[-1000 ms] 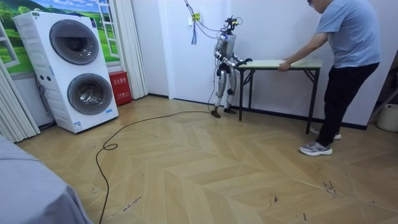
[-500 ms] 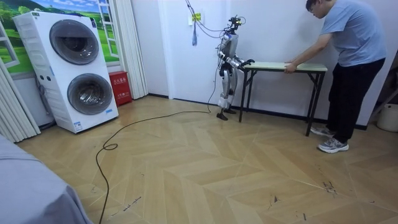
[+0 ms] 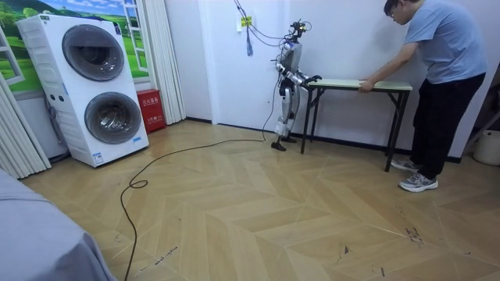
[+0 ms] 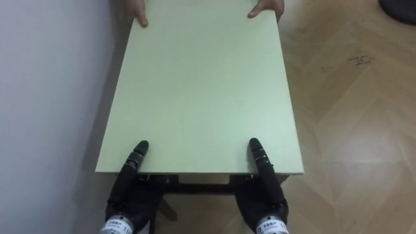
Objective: Move table with human
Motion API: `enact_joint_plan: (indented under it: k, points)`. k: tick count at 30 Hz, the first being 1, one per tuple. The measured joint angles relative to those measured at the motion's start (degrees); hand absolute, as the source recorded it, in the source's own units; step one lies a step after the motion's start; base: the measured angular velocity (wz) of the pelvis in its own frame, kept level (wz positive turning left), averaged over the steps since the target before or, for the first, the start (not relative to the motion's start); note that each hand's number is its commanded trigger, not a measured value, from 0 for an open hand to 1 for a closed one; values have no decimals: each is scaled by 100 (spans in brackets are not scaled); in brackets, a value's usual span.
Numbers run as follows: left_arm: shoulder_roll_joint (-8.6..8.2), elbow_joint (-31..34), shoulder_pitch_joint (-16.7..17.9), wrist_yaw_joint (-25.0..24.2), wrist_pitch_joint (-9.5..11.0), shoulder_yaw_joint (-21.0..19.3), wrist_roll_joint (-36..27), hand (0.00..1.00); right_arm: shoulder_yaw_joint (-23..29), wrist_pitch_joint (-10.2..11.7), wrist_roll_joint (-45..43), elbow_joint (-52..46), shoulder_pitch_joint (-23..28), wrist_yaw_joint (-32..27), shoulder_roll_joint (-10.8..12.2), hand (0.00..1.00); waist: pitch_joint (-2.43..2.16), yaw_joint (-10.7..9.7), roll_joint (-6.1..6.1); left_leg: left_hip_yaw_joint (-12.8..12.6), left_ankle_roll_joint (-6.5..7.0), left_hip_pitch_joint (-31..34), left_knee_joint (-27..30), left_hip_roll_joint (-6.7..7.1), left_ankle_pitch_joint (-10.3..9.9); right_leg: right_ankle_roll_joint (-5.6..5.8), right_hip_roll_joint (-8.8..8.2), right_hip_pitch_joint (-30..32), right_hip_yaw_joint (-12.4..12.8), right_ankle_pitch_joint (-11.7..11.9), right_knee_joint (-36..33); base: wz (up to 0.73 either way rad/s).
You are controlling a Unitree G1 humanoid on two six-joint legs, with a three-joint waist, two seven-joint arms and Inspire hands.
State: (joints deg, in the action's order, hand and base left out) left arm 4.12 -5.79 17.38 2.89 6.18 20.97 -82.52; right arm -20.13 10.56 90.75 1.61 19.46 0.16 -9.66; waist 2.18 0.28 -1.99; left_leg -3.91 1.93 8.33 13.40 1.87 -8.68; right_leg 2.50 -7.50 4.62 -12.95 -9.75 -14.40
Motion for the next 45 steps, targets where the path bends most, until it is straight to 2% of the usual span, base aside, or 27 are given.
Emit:
enact_joint_plan:
  k: [6,10,12,23,25,28,29,30,31,32,33,34,35,39,43,45]
  points:
    - [10,0,0,0,25,28,19,100,-6,-8,35,-1,-6,0,-37,100,8,14,14,1,-1,10,-14,-60,0,2,91,-42,41,-2,93,1]
    - [10,1,-1,0,53,33,49,100,-24,3,64,-1,-7,0,-40,100,7,19,36,-1,-1,8,-14,-56,0,2,92,-42,78,-2,93,0]
    - [12,2,-1,0,84,32,102,100,-61,20,107,-1,-6,0,-51,100,12,29,75,-12,-1,3,-14,-52,0,2,95,-43,183,-1,93,0]
    - [19,5,-26,0,95,11,134,100,-71,18,120,0,-9,0,-10,100,12,53,91,-14,-1,6,-13,-42,0,2,98,-68,183,-1,167,0]
    - [49,4,-25,0,58,-3,124,87,-81,14,124,0,0,0,-7,100,11,75,91,-14,-1,3,-13,-46,0,2,105,-73,178,-1,175,0]
    - [53,4,-25,0,26,-23,125,74,-82,13,129,0,2,0,-6,100,10,85,89,-20,-1,2,-15,-48,0,2,106,-74,180,-1,180,0]
    - [53,4,-25,-1,23,-25,125,60,-82,13,129,0,3,0,-6,96,10,88,89,-21,-1,0,-17,-48,0,2,106,-74,180,-1,180,0]
    - [54,3,-23,-1,17,-25,125,57,-81,16,128,2,7,0,-5,85,8,88,86,-21,-1,-3,-17,-48,0,2,105,-79,181,-1,180,0]
    - [55,3,-8,-1,-1,-23,126,45,-82,23,117,14,24,0,-5,76,8,92,86,-21,-1,-14,-17,-48,0,2,105,-91,180,-1,181,0]
    - [59,-4,-3,-1,-19,-21,149,45,-83,23,111,31,29,1,-4,71,8,97,86,-21,-1,-22,-17,-48,0,2,105,-99,182,-1,182,0]
    - [69,-43,-3,-2,-81,-22,241,12,-81,21,111,54,51,4,-7,51,7,117,84,-22,-1,-43,-18,-47,-1,2,106,-121,183,-1,186,0]
    - [95,-99,-3,-19,-142,-20,486,0,-77,15,111,90,83,9,-5,6,3,138,76,-22,-2,-72,-20,-47,-1,2,107,-156,178,-1,190,0]
    - [115,-120,-2,-25,-173,-20,638,0,-76,10,112,120,95,9,-5,0,-1,151,71,-22,-2,-84,-20,-47,-1,2,108,-171,175,-1,190,0]
    - [317,-200,-4,-321,-247,-65,1607,0,-67,-74,105,270,138,183,3,0,-55,180,-36,-23,-2,-123,-19,-54,-1,2,113,-208,181,-1,189,0]
    - [351,-313,-6,-493,-383,-186,1865,0,-20,-195,-106,480,112,449,-76,0,-90,183,-94,-13,-3,-292,-65,-61,-2,2,121,-352,184,-1,187,0]
    - [362,-356,-6,-563,-498,-262,1918,0,-12,-324,-140,494,118,450,-207,0,-105,195,-115,-12,-5,-319,-66,-73,-1,1,136,-397,189,-1,186,0]
